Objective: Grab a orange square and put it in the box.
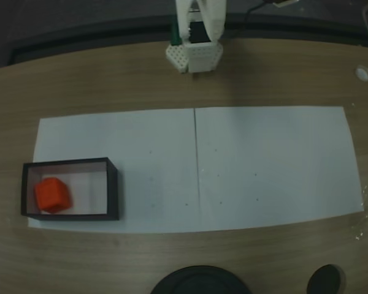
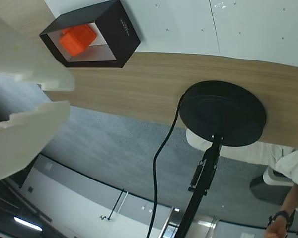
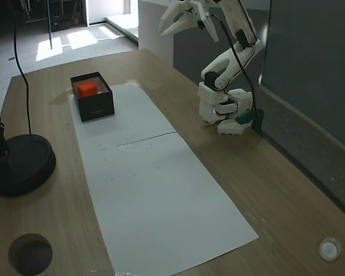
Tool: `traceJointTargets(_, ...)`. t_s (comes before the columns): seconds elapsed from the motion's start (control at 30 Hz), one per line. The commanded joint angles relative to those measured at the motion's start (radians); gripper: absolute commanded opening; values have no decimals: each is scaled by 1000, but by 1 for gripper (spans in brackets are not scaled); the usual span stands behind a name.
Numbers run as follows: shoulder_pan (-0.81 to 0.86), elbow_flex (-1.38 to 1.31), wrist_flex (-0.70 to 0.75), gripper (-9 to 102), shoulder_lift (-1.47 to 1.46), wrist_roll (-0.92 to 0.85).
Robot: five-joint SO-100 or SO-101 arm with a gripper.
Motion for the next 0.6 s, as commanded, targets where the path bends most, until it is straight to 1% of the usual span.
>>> traceJointTargets(0.0, 2, 161, -60, 0, 152, -3)
traceJointTargets(0.3, 2, 572, -225, 0, 600, -5)
traceJointTargets(0.57, 3, 818, -347, 0, 833, -5)
